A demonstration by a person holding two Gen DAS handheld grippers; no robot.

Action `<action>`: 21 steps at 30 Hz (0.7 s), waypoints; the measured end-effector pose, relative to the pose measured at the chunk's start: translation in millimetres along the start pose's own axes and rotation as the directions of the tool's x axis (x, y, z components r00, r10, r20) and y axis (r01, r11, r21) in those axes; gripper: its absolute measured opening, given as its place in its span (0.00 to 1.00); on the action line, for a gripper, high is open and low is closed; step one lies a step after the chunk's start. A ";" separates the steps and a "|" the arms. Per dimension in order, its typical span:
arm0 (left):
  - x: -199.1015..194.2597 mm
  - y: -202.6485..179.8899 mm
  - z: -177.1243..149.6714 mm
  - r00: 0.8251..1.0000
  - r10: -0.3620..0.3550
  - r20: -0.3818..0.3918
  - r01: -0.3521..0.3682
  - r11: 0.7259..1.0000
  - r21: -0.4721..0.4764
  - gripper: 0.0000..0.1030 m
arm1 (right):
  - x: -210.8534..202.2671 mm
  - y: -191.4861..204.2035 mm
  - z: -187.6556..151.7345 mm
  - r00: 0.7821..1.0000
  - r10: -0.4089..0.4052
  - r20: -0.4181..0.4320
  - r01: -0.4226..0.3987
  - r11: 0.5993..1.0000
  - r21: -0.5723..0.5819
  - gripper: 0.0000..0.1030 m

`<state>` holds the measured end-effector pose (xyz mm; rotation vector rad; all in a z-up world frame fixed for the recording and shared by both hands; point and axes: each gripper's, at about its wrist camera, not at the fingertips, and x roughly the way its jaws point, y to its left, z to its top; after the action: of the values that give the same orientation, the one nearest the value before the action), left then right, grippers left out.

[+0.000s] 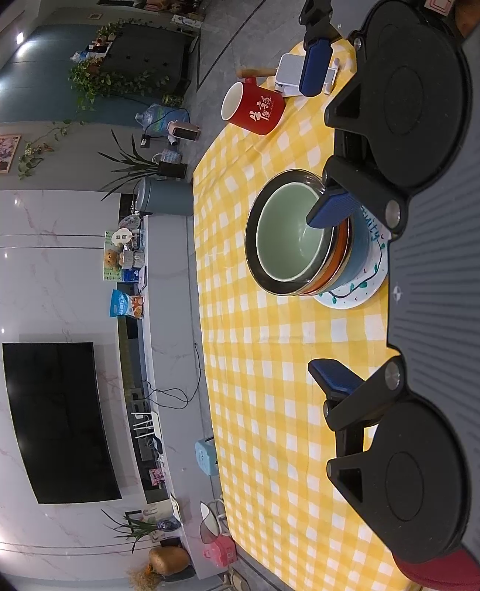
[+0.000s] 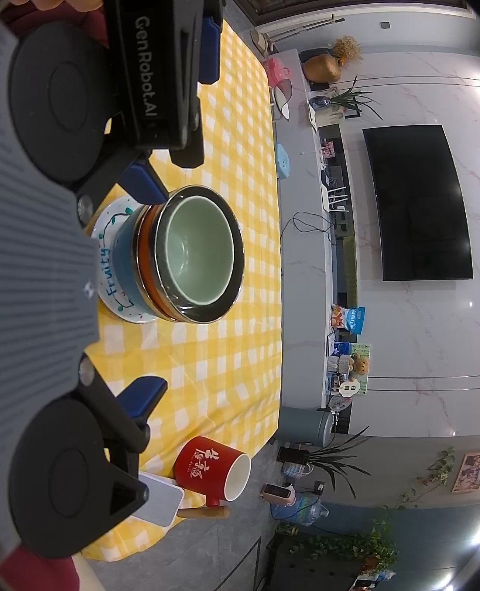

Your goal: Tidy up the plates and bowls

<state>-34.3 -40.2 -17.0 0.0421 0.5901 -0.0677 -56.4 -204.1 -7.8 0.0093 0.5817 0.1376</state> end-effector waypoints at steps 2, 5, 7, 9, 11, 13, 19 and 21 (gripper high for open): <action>0.0 0.1 -0.1 1.000 0.002 0.000 -0.002 1.000 0.000 0.92 | 0.6 0.1 -0.3 1.000 -0.001 -0.002 0.001 1.000 0.000 0.94; 0.1 0.0 0.3 1.000 0.001 -0.002 -0.001 1.000 -0.002 0.92 | 1.2 0.5 -0.5 1.000 0.001 -0.005 -0.001 1.000 0.002 0.94; 0.7 0.6 -0.1 1.000 0.006 -0.006 -0.006 1.000 -0.001 0.92 | 1.5 0.8 -0.8 1.000 0.002 -0.007 -0.002 1.000 0.002 0.94; 0.8 0.7 -0.2 1.000 0.006 -0.004 -0.006 1.000 0.000 0.92 | 1.4 1.3 -1.3 1.000 0.004 -0.005 -0.004 1.000 0.002 0.94; 0.8 0.9 -0.2 1.000 0.007 -0.004 -0.007 1.000 0.001 0.92 | 1.7 1.7 -1.5 1.000 0.006 -0.007 -0.006 1.000 0.000 0.94; 0.8 0.8 -0.3 1.000 0.005 -0.006 -0.005 1.000 -0.001 0.92 | 1.7 2.6 -1.5 1.000 0.005 -0.008 -0.005 1.000 -0.001 0.94; 0.8 0.7 -0.2 1.000 0.006 -0.004 -0.006 1.000 0.001 0.92 | 2.3 2.5 -1.2 1.000 0.006 -0.011 -0.006 1.000 0.001 0.94; 0.7 0.6 0.0 1.000 0.006 -0.005 -0.006 1.000 0.000 0.92 | 2.3 2.5 -1.1 1.000 0.006 -0.011 -0.006 1.000 0.000 0.94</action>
<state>-33.6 -39.6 -17.4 0.0445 0.5952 -0.0618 -55.4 -201.3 -9.9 0.0106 0.5929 0.1430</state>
